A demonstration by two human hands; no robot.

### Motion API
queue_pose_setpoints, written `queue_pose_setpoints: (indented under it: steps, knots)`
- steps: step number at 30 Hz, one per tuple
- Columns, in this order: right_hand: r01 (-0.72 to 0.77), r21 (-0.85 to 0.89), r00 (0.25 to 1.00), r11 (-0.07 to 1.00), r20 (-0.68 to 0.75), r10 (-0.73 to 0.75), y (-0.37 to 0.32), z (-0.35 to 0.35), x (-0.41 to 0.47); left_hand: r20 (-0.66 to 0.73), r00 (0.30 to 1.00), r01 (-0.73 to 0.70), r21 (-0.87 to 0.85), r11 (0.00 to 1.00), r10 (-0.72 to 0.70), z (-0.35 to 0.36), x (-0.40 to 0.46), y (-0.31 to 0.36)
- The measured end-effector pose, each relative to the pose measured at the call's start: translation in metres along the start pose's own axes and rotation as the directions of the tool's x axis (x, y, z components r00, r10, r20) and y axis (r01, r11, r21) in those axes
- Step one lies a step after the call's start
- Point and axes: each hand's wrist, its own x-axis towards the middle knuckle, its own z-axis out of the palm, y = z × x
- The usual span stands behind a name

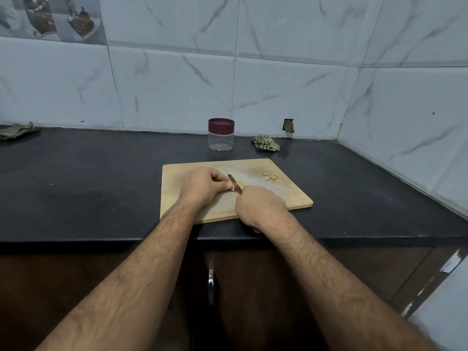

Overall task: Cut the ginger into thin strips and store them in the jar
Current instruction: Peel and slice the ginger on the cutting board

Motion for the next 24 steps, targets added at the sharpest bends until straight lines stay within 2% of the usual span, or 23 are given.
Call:
queue_pose_setpoints:
  steps: [24]
  knots:
    - [-0.006, -0.011, 0.999, 1.000, 0.037, 0.006, -0.007, -0.002, 0.013, 0.026, 1.000, 0.010, -0.035, 0.999, -0.009, -0.001, 0.004, -0.002]
